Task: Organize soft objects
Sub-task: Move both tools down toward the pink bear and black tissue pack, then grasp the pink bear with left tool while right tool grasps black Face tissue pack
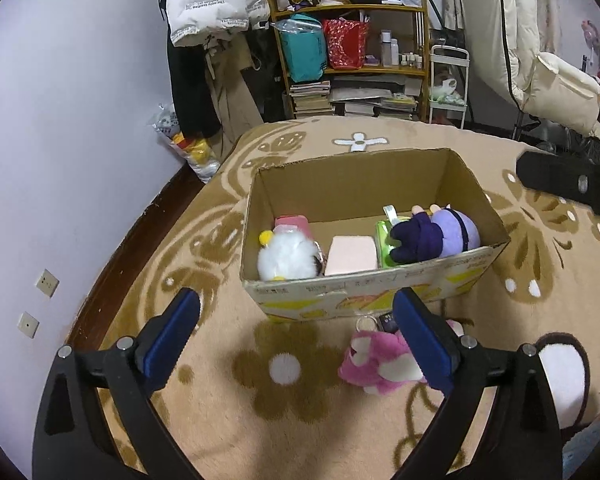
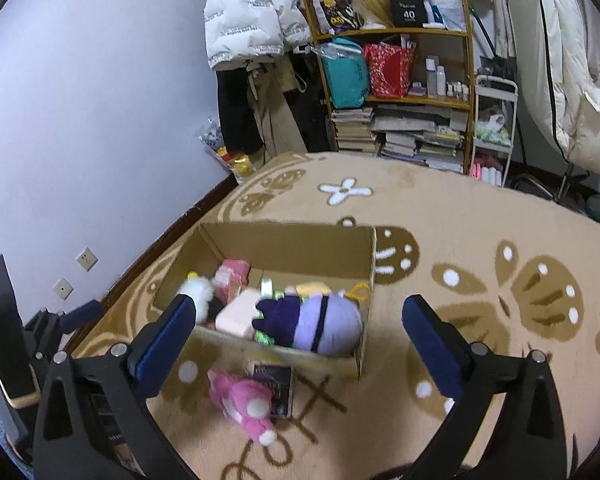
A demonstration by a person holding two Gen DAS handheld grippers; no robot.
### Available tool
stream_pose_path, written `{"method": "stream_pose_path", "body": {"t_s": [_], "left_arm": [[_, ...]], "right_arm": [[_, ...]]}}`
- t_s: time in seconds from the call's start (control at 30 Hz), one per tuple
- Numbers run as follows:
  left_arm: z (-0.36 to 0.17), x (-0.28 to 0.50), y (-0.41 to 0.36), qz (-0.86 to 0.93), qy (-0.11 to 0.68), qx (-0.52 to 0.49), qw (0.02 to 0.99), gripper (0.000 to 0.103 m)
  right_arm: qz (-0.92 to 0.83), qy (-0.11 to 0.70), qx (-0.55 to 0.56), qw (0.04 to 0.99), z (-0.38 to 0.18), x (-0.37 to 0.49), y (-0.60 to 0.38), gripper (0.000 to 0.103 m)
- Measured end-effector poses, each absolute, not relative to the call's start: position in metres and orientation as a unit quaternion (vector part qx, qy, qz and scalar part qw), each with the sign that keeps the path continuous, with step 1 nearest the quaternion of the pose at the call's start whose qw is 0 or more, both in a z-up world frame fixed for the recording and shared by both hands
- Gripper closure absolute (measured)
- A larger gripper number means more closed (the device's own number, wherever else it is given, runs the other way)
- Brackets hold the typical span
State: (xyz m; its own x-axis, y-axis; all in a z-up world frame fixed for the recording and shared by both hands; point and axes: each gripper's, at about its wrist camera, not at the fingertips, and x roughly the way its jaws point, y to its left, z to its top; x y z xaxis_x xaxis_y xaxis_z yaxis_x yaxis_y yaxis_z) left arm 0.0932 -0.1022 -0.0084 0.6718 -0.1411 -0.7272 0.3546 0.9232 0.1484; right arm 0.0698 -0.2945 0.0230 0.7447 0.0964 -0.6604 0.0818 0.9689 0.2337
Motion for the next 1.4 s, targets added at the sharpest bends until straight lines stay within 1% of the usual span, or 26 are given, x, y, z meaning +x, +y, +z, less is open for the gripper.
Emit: {"method": "stream_pose_path", "body": {"t_s": [0.27, 0.5, 0.67, 1.0, 1.2, 1.4], "left_arm": [[-0.025, 0.089, -0.109, -0.147, 0.394, 0.130, 0.898, 0.006], [-0.043, 0.093, -0.129, -0.144, 0.404, 0.141, 0.892, 0.006], [-0.052, 0.097, -0.134, -0.147, 0.417, 0.131, 0.887, 0.006], [-0.055, 0.098, -0.149, -0.184, 0.433, 0.116, 0.875, 0.006], [-0.074, 0.091, -0.169, -0.207, 0.443, 0.152, 0.859, 0.006], [-0.079, 0.085, -0.178, -0.202, 0.431, 0.179, 0.861, 0.006]], "right_arm": [[-0.003, 0.383, 0.146, 0.912, -0.007, 0.055, -0.304, 0.000], [0.000, 0.405, 0.172, 0.898, -0.029, 0.062, -0.315, 0.000], [0.005, 0.421, 0.183, 0.889, -0.045, 0.068, -0.317, 0.000], [0.006, 0.431, 0.192, 0.882, -0.055, 0.076, -0.324, 0.000], [-0.008, 0.439, 0.197, 0.877, -0.064, 0.081, -0.328, 0.000], [-0.001, 0.452, 0.197, 0.870, -0.073, 0.083, -0.324, 0.000]]}}
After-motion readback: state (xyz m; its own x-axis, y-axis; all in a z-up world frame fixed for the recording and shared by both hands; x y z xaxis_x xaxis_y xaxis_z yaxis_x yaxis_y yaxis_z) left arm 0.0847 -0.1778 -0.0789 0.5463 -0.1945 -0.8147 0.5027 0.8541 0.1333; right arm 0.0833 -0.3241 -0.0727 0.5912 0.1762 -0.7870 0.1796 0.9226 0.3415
